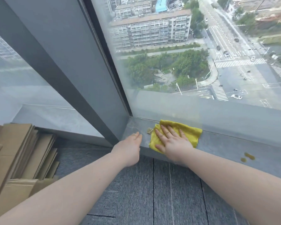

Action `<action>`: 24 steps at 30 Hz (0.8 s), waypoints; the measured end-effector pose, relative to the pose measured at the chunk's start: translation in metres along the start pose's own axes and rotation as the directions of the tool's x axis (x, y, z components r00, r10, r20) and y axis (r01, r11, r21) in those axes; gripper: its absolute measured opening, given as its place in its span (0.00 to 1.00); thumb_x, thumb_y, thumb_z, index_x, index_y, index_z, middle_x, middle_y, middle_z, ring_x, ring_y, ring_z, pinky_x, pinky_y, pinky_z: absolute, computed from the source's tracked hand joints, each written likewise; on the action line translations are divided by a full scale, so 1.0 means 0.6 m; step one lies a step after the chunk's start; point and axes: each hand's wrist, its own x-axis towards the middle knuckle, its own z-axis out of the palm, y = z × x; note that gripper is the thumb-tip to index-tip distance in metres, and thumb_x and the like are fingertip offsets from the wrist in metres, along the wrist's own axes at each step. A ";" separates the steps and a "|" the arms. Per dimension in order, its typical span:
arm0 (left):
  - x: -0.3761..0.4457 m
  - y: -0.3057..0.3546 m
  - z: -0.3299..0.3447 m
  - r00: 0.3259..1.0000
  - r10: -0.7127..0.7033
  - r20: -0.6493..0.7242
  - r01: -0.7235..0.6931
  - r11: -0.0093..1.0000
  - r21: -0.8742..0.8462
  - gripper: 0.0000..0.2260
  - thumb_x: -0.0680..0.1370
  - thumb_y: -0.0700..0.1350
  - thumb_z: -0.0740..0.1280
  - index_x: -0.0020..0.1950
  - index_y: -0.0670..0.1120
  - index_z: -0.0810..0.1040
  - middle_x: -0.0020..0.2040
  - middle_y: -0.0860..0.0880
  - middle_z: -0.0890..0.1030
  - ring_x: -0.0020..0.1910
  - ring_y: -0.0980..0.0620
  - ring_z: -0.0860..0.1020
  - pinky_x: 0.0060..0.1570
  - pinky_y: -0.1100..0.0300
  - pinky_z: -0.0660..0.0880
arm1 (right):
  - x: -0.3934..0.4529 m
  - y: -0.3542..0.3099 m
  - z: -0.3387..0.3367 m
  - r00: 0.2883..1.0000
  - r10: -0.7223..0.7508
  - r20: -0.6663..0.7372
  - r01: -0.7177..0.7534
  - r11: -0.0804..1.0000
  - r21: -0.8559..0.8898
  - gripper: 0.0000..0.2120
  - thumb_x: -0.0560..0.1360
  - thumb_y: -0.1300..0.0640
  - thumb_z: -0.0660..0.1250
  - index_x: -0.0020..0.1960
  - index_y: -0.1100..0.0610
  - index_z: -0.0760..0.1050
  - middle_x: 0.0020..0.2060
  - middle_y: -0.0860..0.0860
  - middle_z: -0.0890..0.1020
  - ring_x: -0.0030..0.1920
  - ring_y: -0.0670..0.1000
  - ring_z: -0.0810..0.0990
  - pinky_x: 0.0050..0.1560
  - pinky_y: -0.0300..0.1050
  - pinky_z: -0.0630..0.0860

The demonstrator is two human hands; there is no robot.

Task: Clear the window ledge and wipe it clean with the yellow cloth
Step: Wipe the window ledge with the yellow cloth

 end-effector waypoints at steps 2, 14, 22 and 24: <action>0.017 0.033 -0.001 0.997 0.064 0.037 -0.066 0.997 0.048 0.27 0.83 0.45 0.53 0.79 0.44 0.44 0.80 0.48 0.45 0.78 0.52 0.46 0.76 0.55 0.50 | -0.031 0.044 -0.005 0.998 0.060 0.019 -0.060 0.998 0.012 0.31 0.79 0.35 0.43 0.77 0.42 0.37 0.78 0.45 0.39 0.78 0.48 0.38 0.76 0.58 0.39; 0.029 0.147 0.000 0.957 0.248 0.153 -0.279 0.931 0.235 0.31 0.82 0.56 0.52 0.79 0.46 0.43 0.79 0.51 0.41 0.78 0.53 0.46 0.76 0.53 0.51 | -0.207 0.168 -0.014 0.934 0.313 0.174 -0.315 0.949 -0.012 0.32 0.80 0.36 0.44 0.77 0.43 0.34 0.78 0.49 0.40 0.78 0.52 0.39 0.77 0.53 0.40; 0.008 0.128 -0.014 0.954 0.275 0.123 -0.297 0.924 0.241 0.31 0.82 0.55 0.56 0.79 0.47 0.44 0.79 0.52 0.44 0.78 0.54 0.49 0.74 0.55 0.55 | -0.154 0.052 -0.020 0.985 0.138 0.100 -0.137 0.990 -0.016 0.31 0.81 0.38 0.46 0.78 0.44 0.37 0.78 0.49 0.37 0.78 0.53 0.36 0.75 0.58 0.37; 0.001 0.127 -0.015 0.954 0.277 0.115 -0.298 0.923 0.242 0.32 0.82 0.54 0.57 0.79 0.47 0.43 0.79 0.52 0.44 0.78 0.54 0.49 0.73 0.54 0.56 | -0.148 0.034 -0.021 0.989 0.111 0.096 -0.109 0.994 -0.024 0.31 0.81 0.38 0.46 0.78 0.45 0.37 0.78 0.49 0.37 0.78 0.52 0.36 0.76 0.58 0.38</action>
